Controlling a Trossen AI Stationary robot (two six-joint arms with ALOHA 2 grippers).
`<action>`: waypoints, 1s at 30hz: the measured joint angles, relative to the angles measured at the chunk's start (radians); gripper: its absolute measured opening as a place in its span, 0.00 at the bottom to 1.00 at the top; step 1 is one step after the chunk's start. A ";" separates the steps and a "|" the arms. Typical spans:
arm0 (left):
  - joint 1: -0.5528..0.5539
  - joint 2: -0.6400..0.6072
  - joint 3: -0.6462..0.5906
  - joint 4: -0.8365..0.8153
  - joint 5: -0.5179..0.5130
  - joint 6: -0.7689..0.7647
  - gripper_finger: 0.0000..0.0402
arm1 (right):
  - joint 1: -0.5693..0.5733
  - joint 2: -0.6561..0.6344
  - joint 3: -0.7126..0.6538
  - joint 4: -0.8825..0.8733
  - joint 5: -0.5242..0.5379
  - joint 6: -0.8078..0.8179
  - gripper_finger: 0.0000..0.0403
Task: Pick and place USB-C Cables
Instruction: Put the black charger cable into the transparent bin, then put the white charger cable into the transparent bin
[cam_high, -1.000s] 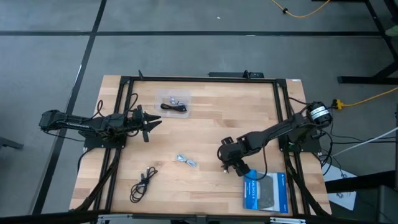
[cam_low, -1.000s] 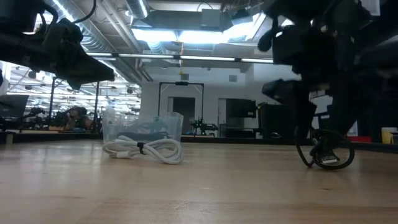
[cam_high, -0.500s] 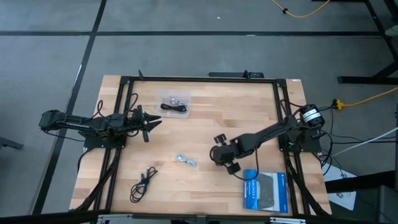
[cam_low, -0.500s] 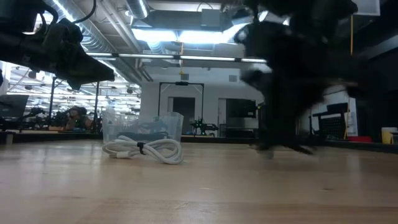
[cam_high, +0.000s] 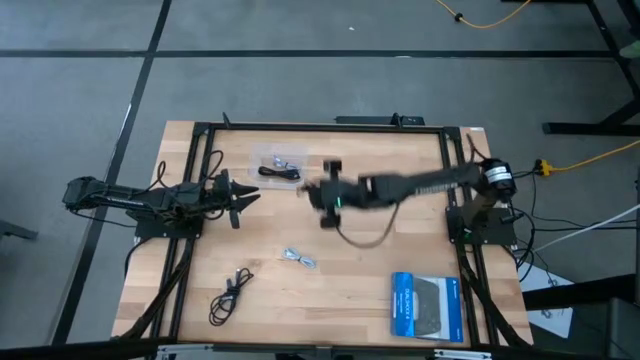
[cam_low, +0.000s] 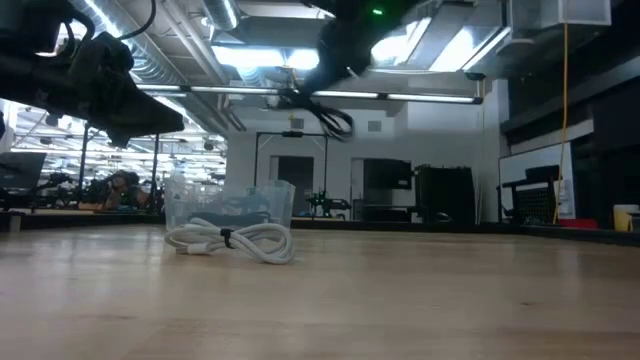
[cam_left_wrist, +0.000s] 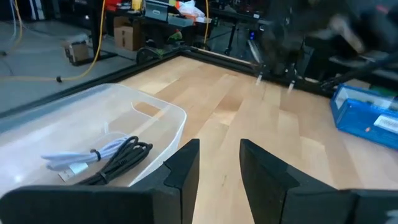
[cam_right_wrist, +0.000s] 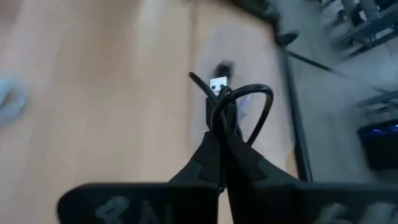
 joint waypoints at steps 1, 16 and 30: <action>0.000 0.000 0.000 0.000 0.000 -0.020 0.27 | -0.039 0.000 0.032 0.007 -0.056 0.012 0.01; 0.000 0.000 0.000 -0.001 -0.029 -0.035 0.27 | -0.352 0.332 0.529 0.092 -0.703 0.077 0.03; 0.000 0.000 0.000 -0.023 -0.030 -0.029 0.27 | -0.400 0.387 0.696 -0.142 -0.655 0.163 0.39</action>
